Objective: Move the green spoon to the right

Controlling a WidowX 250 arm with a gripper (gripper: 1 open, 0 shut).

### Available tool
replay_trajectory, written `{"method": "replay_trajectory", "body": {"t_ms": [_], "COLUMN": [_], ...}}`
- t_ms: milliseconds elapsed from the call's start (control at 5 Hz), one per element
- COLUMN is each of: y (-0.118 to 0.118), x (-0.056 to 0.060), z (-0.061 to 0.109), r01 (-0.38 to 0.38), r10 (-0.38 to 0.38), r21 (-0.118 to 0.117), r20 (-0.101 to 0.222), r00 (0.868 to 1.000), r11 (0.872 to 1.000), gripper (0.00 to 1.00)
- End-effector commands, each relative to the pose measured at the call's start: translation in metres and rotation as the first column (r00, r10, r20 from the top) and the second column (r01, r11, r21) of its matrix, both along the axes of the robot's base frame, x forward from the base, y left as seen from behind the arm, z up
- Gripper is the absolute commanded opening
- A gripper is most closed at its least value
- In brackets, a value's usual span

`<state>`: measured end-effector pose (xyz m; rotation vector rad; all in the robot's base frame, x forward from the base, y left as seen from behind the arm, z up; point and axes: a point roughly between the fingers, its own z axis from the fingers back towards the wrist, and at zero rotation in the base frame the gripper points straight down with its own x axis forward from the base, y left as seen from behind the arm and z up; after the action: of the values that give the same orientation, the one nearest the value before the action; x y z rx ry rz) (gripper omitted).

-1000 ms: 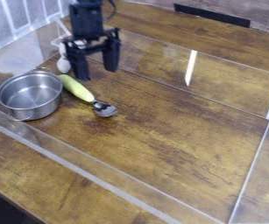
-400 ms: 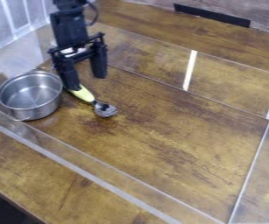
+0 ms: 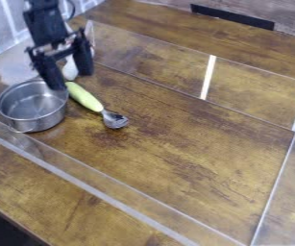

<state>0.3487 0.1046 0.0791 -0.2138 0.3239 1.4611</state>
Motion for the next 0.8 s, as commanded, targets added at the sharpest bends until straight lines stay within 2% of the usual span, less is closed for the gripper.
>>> {"method": "replay_trajectory", "body": {"t_ms": [0, 400, 600], "y": [0.003, 0.025, 0.036], "x": [0.011, 0.027, 0.036], "z": [0.009, -0.025, -0.027], "r01": [0.064, 0.063, 0.076], "r10": [-0.064, -0.061, -0.073], "r21": [-0.010, -0.070, -0.101], "r20": [0.042, 0.033, 0.036], "r00": [0.997, 0.998, 0.997], "r11": [0.998, 0.996, 0.992], "gripper": [1.00, 1.00, 1.00]}}
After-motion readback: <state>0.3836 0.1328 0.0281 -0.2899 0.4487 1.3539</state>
